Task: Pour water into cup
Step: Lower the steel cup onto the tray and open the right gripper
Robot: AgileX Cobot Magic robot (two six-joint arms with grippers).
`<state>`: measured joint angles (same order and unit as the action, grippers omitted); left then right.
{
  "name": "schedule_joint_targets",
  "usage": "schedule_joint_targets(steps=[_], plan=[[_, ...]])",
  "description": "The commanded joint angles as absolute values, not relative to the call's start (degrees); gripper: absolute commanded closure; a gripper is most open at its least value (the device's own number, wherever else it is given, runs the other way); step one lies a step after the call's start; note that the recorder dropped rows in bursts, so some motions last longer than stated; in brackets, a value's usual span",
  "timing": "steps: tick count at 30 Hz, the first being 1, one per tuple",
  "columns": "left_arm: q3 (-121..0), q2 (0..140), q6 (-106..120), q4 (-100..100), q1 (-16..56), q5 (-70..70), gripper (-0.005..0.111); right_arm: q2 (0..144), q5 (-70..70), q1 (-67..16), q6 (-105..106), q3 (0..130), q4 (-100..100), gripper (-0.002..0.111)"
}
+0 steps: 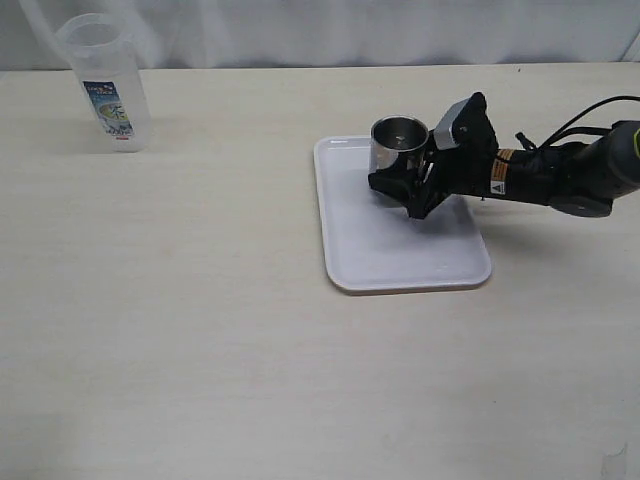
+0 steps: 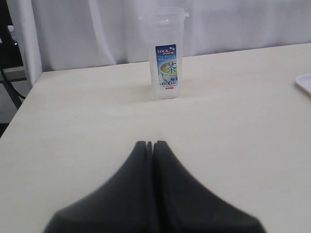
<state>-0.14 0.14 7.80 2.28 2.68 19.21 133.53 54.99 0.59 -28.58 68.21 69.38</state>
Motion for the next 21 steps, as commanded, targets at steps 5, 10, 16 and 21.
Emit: schedule_joint_targets(steps=[5, 10, 16, 21], plan=[[0.0, 0.0, 7.46, 2.18, 2.56, 18.53, 0.107, 135.23, 57.21, 0.83, -27.18, 68.33, 68.33, 0.104], [0.0, 0.0, 7.46, 2.18, 2.56, 18.53, 0.107, 135.23, 57.21, 0.83, -27.22, 68.33, 68.33, 0.104], [0.0, 0.0, 7.46, 2.18, 2.56, 18.53, 0.107, 135.23, 57.21, 0.83, -27.55, 68.33, 68.33, 0.079], [0.0, 0.0, 7.46, 2.18, 2.56, 18.53, 0.107, 135.23, 57.21, 0.83, -28.29, 68.33, 68.17, 0.022]])
